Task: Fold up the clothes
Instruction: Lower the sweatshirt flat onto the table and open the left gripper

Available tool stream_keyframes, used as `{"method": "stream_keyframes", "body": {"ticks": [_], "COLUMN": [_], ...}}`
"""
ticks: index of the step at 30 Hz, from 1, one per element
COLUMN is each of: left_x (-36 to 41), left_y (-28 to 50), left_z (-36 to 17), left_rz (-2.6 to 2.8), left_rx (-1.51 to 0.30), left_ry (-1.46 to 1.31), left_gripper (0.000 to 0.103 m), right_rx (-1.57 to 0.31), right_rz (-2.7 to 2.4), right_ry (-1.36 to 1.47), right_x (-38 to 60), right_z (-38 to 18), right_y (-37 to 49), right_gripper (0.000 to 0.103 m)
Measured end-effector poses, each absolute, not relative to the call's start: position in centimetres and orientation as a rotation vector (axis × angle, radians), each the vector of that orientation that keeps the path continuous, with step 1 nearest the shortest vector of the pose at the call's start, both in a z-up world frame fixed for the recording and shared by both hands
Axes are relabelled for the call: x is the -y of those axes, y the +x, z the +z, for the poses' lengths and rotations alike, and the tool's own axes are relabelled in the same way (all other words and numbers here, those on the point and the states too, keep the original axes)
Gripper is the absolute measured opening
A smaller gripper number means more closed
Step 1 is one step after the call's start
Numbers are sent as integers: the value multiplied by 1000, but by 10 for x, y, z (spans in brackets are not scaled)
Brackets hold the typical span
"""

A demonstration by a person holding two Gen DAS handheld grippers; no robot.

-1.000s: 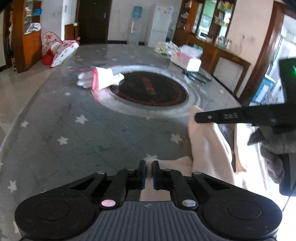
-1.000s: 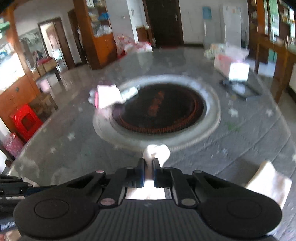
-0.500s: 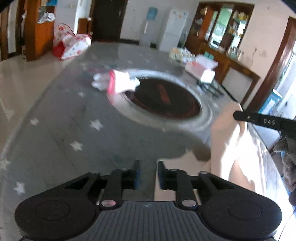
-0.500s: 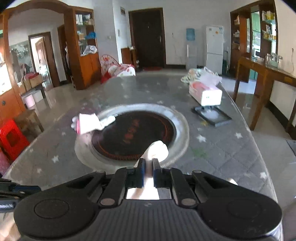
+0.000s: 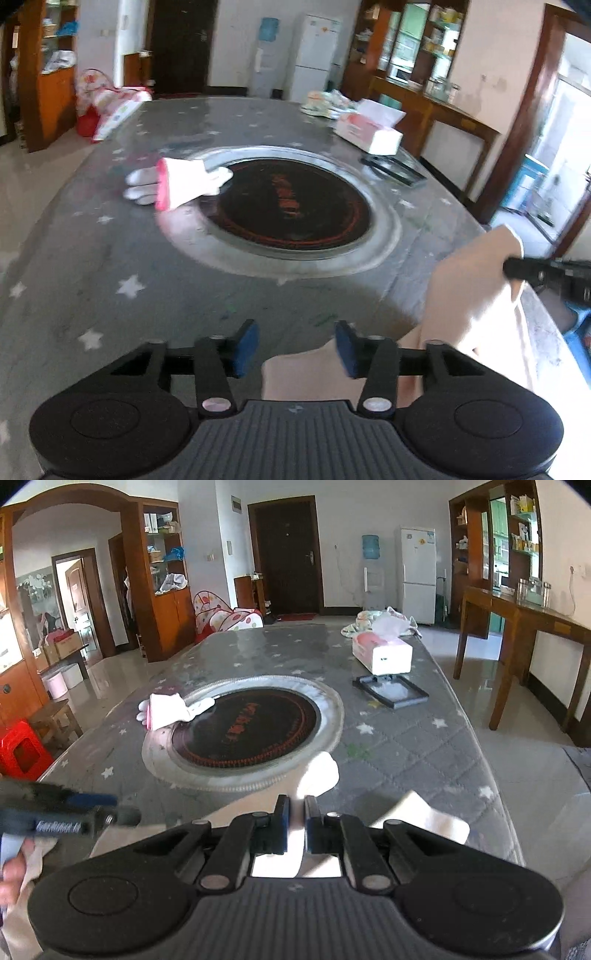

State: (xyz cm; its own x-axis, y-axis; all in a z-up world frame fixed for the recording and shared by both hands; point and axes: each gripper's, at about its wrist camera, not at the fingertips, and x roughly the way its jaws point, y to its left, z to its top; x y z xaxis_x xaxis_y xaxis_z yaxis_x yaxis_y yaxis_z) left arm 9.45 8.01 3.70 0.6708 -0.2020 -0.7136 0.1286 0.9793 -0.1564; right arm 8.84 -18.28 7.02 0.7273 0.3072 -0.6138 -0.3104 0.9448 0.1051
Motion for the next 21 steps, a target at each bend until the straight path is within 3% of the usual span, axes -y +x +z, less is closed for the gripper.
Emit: {"method": "stream_keyframes", "body": {"ticks": [13, 15, 16, 21], "left_x": [-48, -47, -46, -53], "left_y": [99, 97, 95, 90], "left_z": [23, 23, 23, 32], "left_rz": [-326, -349, -361, -312], "left_rx": [-827, -821, -818, -770], "left_ry": [99, 108, 111, 85], "left_gripper": [40, 31, 21, 12], "right_rx": [-725, -726, -725, -703], "right_rz": [347, 347, 347, 353], "right_ry": [18, 19, 20, 15], "right_x": [200, 200, 201, 196], "right_z": [46, 45, 45, 52], "right_y": [76, 78, 79, 85], "right_gripper": [7, 7, 7, 7]}}
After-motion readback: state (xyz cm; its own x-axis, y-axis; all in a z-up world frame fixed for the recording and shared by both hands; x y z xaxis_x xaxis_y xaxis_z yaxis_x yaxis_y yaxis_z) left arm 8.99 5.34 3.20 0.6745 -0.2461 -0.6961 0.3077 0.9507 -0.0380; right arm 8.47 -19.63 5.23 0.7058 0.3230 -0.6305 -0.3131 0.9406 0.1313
